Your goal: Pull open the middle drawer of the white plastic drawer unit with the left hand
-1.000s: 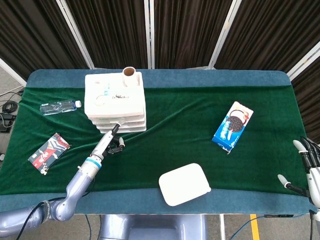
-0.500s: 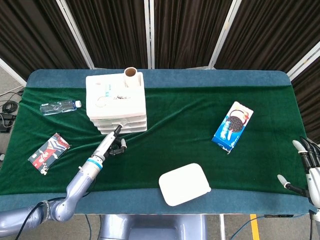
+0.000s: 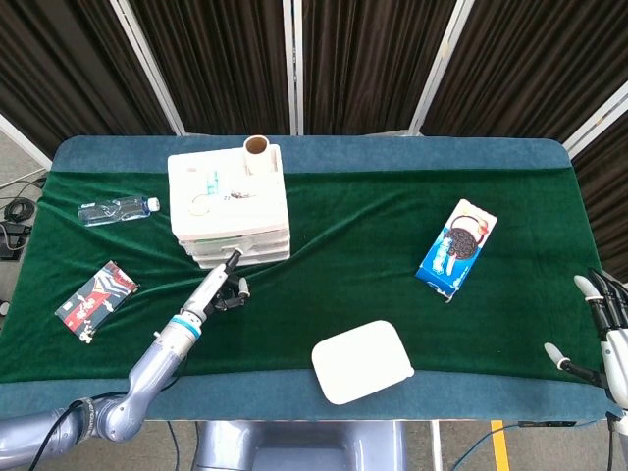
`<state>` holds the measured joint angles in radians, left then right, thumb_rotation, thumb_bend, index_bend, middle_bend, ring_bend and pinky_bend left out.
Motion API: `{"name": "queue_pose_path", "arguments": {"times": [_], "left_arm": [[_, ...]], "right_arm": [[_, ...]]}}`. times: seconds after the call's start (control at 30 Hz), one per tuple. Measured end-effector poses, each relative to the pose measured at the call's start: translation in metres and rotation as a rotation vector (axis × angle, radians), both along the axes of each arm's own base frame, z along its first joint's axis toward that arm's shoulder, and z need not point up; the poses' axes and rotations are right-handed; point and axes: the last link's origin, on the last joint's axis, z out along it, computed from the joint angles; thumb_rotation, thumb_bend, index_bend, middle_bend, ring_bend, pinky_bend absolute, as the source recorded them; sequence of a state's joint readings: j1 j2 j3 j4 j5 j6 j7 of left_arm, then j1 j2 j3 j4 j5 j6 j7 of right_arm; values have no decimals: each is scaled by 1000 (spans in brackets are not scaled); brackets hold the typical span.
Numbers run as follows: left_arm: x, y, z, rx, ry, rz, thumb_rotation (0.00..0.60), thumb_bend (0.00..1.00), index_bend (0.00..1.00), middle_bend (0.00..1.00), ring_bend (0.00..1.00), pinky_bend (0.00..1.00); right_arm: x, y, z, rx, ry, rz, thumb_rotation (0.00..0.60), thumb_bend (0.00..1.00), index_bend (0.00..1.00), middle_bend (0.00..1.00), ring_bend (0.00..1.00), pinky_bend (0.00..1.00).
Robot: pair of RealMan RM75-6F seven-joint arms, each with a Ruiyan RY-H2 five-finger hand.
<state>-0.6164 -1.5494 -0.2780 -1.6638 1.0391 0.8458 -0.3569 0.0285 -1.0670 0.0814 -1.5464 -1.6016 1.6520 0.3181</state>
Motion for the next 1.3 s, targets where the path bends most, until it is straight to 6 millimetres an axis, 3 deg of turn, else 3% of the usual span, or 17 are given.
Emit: {"name": "queue_pose_path", "arguments": {"times": [1.3], "left_arm": [[0, -27, -4, -38, -20, -52, 600, 949, 0, 833, 697, 747]], "right_arm": [[1, 1, 1, -5, -1, 2, 600, 84, 64, 0, 0, 0]]}}
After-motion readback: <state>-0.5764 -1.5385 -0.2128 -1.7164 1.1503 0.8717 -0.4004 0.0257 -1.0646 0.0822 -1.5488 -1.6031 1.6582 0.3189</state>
